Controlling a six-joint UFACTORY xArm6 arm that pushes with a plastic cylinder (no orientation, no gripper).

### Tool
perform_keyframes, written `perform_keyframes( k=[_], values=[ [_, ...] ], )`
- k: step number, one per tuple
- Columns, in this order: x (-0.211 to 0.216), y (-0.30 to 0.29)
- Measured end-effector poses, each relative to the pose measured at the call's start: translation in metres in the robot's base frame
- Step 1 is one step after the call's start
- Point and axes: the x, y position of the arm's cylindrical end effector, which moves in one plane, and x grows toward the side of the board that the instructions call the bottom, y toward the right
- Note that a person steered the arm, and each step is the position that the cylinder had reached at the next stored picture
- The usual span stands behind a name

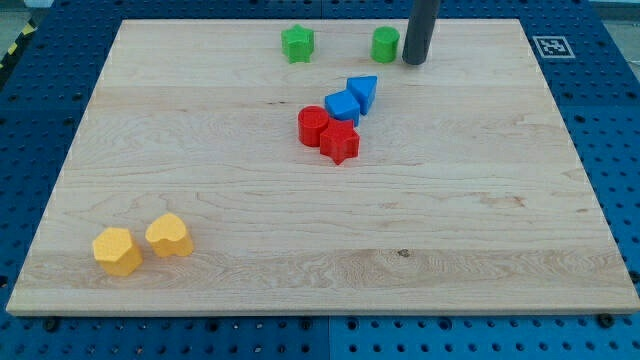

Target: Place the green circle to the top right of the green star

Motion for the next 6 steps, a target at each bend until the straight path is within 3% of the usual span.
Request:
perform_keyframes(
  k=[6],
  values=[
    [-0.034, -0.01]
  ],
)
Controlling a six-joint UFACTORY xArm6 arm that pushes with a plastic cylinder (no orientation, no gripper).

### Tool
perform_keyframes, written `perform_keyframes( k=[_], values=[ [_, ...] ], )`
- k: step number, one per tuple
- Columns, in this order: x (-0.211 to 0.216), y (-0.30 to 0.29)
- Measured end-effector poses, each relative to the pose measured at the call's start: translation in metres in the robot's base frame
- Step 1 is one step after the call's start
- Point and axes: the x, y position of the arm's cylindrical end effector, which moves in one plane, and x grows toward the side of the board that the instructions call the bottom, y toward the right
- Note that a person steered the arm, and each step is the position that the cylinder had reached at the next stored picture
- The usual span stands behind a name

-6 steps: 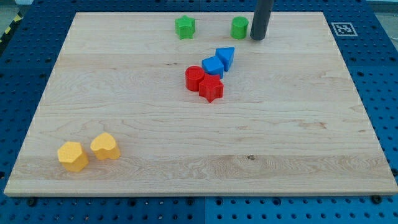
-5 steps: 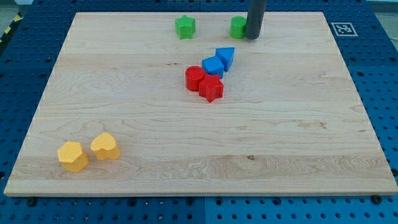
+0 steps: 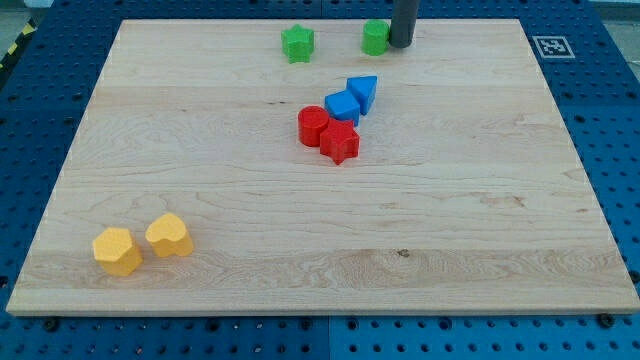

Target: Place the green circle to the top right of the green star

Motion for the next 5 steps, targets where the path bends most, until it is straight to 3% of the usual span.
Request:
perform_keyframes(
  k=[5],
  values=[
    [0.0, -0.05]
  ],
)
